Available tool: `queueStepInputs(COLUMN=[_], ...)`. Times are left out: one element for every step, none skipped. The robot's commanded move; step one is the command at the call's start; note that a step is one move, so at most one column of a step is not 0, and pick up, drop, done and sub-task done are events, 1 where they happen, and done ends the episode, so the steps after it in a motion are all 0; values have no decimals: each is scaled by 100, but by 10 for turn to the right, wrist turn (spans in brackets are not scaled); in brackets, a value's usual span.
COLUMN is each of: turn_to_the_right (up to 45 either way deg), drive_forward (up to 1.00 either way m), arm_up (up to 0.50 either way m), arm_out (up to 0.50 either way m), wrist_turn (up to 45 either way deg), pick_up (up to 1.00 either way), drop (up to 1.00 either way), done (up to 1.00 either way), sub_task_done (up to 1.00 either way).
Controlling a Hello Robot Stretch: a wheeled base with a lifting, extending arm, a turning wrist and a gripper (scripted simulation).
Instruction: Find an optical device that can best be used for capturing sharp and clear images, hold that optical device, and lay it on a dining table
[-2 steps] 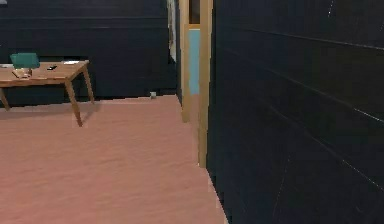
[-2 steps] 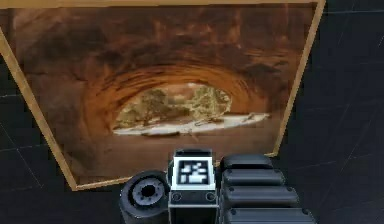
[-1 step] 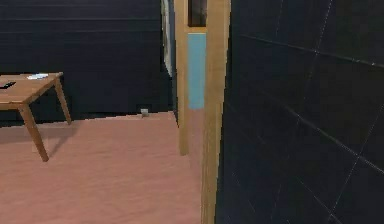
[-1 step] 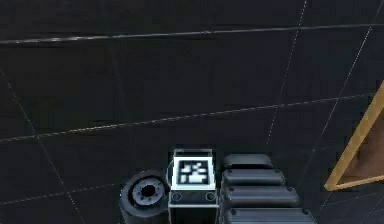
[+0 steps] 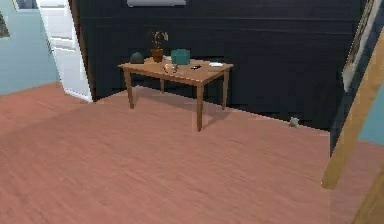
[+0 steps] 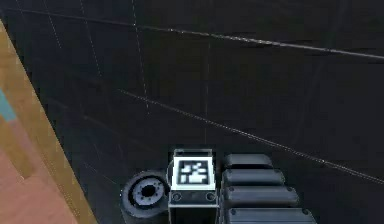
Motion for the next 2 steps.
queueStepInputs(turn_to_the_right=[-180, 0], drive_forward=[0, 50], arm_up=[0, 0], arm_out=[0, 0], wrist_turn=[0, 0], pick_up=[0, 0], drop=[0, 0], done=[0, 0], sub_task_done=[0, 0])
